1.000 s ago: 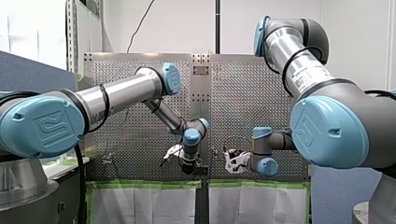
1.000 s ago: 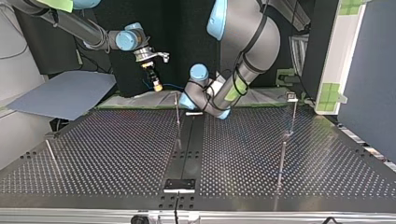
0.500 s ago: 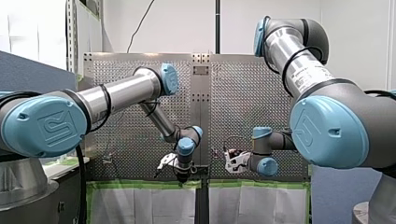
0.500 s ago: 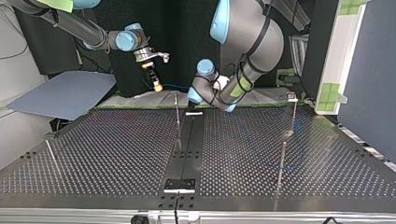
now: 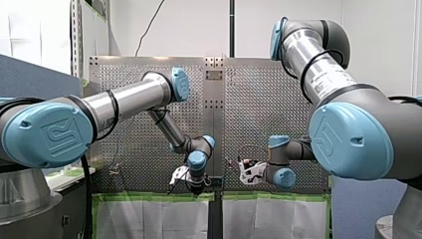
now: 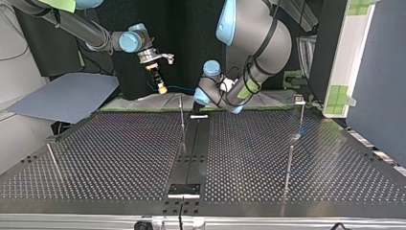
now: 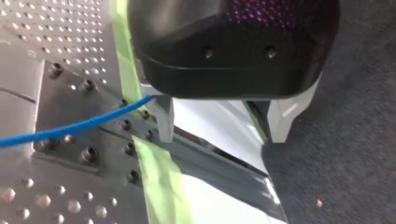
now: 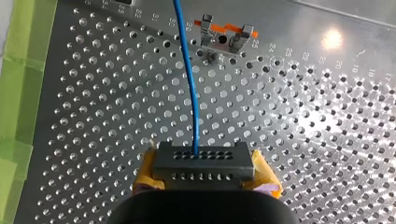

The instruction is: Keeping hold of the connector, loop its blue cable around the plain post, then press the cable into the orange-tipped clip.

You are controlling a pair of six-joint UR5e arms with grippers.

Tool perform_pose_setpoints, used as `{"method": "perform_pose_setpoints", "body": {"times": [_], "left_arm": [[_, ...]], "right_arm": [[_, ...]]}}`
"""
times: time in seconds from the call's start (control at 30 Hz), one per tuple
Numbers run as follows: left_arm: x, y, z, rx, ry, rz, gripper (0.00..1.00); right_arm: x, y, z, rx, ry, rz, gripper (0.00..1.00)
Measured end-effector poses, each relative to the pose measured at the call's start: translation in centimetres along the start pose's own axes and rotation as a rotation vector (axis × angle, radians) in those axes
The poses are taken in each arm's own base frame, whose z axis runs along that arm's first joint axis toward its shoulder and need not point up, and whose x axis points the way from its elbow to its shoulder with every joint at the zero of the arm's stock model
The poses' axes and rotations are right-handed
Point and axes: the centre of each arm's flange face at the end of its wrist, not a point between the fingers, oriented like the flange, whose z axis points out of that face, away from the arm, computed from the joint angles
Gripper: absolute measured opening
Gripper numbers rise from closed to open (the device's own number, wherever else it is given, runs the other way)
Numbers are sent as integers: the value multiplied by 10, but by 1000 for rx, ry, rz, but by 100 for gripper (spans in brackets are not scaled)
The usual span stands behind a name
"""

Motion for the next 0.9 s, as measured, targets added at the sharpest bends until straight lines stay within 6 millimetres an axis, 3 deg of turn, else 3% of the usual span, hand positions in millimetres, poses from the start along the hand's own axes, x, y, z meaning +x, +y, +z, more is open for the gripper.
{"method": "perform_pose_setpoints", "body": {"times": [0.13, 0.4, 0.7, 0.9], "left_arm": [[1, 1, -2, 33, -21, -43, 100], [-18, 25, -12, 75, -80, -168, 100], [-39, 39, -40, 77, -167, -290, 100], [-33, 39, -47, 98, -187, -344, 100]], "right_arm": [[0, 0, 0, 0, 2, 2, 0], [0, 0, 0, 0, 4, 4, 0], [0, 0, 0, 0, 0, 6, 0], [0, 0, 0, 1, -1, 6, 0]]}}
